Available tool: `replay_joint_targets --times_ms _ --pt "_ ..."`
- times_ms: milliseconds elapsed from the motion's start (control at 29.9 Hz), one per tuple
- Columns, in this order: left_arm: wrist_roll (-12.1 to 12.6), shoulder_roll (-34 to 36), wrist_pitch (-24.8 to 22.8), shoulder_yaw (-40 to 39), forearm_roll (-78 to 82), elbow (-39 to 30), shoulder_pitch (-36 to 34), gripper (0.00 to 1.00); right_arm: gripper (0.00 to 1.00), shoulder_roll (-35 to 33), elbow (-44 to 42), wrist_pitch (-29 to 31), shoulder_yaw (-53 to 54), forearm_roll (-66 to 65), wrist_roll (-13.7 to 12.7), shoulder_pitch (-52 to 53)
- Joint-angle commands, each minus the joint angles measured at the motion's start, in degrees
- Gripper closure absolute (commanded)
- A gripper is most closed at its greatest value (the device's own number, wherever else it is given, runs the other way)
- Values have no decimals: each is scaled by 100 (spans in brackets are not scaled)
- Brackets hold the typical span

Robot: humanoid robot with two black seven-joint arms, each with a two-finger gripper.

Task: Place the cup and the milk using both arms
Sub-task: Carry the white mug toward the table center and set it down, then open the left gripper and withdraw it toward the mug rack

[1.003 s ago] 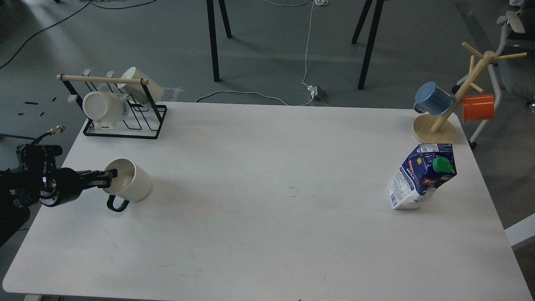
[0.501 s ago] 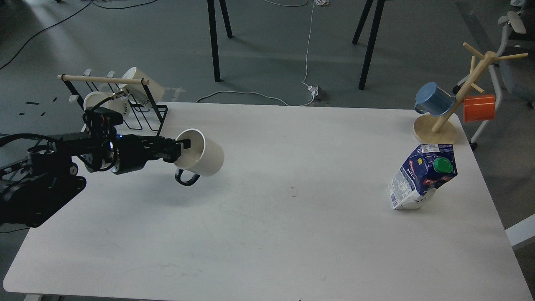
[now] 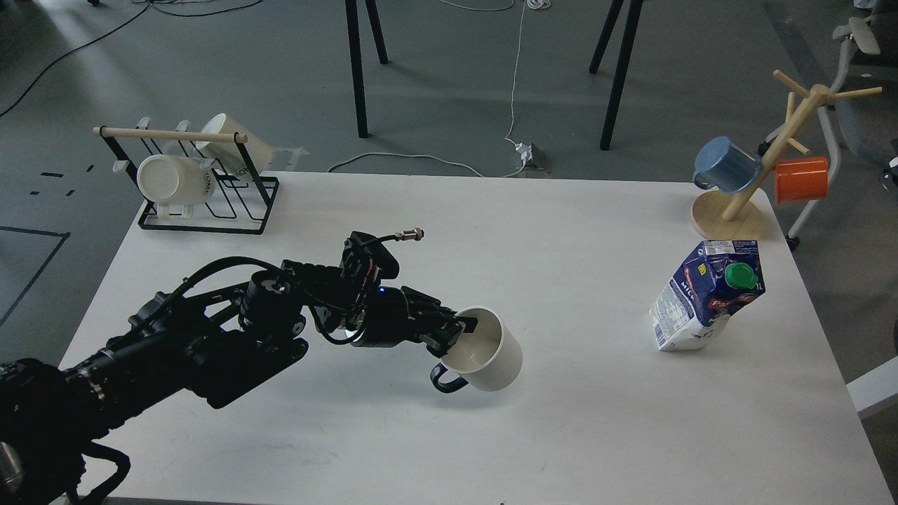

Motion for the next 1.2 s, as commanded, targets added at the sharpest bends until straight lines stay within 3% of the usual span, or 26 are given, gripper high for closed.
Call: replay_joint_targets --times_ms 0,334,602,669,802,869,1036,1170 --pt "1 9 -5 1 -7 31 10 93 1 -17 -8 0 10 0 -2 -27" --pt "1 70 -22 -16 -16 31 142 84 1 -9 -8 0 10 0 24 -88" --pt "1 53 13 -25 -16 48 186 69 1 26 115 0 10 9 376 -299" --pt "1 79 21 -52 -42 48 186 60 1 26 176 0 19 9 376 -352" --pt "1 105 30 -323 -208 48 186 31 1 -9 168 0 54 245 350 -361" --pt "1 114 -22 -613 -707 48 186 22 1 -78 185 0 54 534 323 -370" --pt "1 500 -58 -764 -2666 57 177 17 1 -649 728 0 45 1387 236 -579" --pt "1 1053 -434 -842 -4739 57 142 14 1 -1229 1590 0 54 1897 -159 -1378"
